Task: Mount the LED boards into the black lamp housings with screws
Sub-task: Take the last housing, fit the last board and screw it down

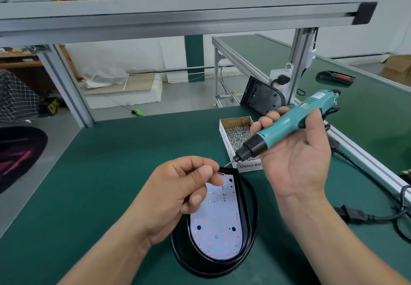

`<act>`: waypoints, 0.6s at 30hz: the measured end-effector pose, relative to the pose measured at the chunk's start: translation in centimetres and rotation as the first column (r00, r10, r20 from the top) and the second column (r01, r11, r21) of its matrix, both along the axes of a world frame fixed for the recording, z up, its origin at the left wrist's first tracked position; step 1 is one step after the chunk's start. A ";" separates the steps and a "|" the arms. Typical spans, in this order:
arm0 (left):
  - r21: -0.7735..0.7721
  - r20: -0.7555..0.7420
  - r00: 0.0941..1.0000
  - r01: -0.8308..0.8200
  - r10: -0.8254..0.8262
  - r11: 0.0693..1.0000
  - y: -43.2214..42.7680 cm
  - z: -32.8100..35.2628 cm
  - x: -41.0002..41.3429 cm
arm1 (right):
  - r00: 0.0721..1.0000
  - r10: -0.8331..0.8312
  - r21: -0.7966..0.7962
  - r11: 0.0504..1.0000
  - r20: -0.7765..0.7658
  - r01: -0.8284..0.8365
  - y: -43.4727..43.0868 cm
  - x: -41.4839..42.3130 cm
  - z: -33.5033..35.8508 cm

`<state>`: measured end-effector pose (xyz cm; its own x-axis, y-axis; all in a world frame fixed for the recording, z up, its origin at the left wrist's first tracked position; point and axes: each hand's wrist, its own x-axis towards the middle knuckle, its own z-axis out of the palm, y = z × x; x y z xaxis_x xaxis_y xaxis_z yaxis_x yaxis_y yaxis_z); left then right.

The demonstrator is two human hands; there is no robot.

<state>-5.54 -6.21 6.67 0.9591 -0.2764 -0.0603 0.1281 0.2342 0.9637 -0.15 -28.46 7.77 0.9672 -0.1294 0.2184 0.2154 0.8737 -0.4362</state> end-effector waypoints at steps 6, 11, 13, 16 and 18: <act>0.022 0.000 1.000 -0.017 0.017 1.000 -0.3 -0.1 -0.2 | 0.999 0.028 0.013 1.000 0.033 -0.028 0.0 -0.2 0.2; 0.042 0.009 1.000 -0.017 0.017 0.999 -0.4 0.0 -0.3 | 0.998 0.042 -0.018 0.999 0.047 -0.042 0.4 -0.6 0.2; 0.047 0.005 1.000 -0.022 0.022 0.999 -0.4 0.0 -0.3 | 0.998 0.038 -0.034 0.999 0.045 -0.036 0.6 -0.7 0.2; 0.048 -0.008 0.999 -0.034 0.035 0.998 -0.5 0.1 -0.3 | 0.999 0.031 -0.047 0.998 0.041 -0.029 0.8 -0.7 0.2; 0.054 -0.014 0.999 -0.039 0.040 0.998 -0.6 0.1 -0.4 | 0.999 0.029 -0.055 0.998 0.039 -0.027 0.8 -0.8 0.2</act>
<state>-5.89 -6.78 6.78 0.9681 -0.2346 -0.0881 0.1340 0.1873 0.9731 -0.96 -27.69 7.95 0.9607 -0.0893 0.2630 0.2094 0.8550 -0.4745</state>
